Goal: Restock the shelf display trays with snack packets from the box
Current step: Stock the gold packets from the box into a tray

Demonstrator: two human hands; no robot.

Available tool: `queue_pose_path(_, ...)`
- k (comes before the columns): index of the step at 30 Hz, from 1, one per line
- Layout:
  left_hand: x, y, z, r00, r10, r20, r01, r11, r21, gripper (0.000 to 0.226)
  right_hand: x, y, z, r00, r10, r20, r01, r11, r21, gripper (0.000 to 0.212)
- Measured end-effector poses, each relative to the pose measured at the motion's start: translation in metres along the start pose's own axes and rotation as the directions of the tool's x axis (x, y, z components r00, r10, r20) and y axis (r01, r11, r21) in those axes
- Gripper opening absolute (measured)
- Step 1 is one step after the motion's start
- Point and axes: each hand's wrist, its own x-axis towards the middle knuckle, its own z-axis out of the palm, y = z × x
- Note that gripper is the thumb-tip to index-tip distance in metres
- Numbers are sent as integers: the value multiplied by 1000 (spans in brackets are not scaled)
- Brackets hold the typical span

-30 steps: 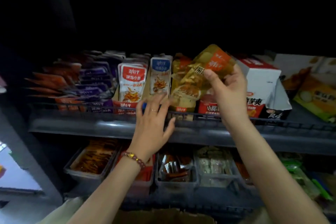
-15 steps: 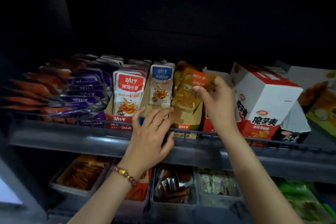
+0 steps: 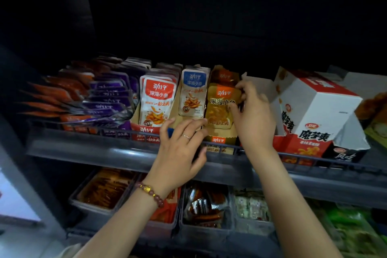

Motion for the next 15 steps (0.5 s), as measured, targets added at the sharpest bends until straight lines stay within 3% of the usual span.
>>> queue_pose_path(7,-2,-1,0,1000,2,5,-2,1000,-17,27,16,0,20,995,77,-60,-89,969,-232,41)
queue_pose_path(10,-2,-1,1,1000,6,24,-6,1000,-13,28,19,-2,24,985,72,-156,-113,956,-271,28)
queue_pose_path(12,-1,-2,1,999,13,33,-13,1000,-5,29,21,-1,22,998,27,-50,-38,973,-228,16)
queue_pose_path(15,-1,-4,1,999,14,46,-14,1000,-4,30,21,2,18,946,-65,318,100,990,-96,17)
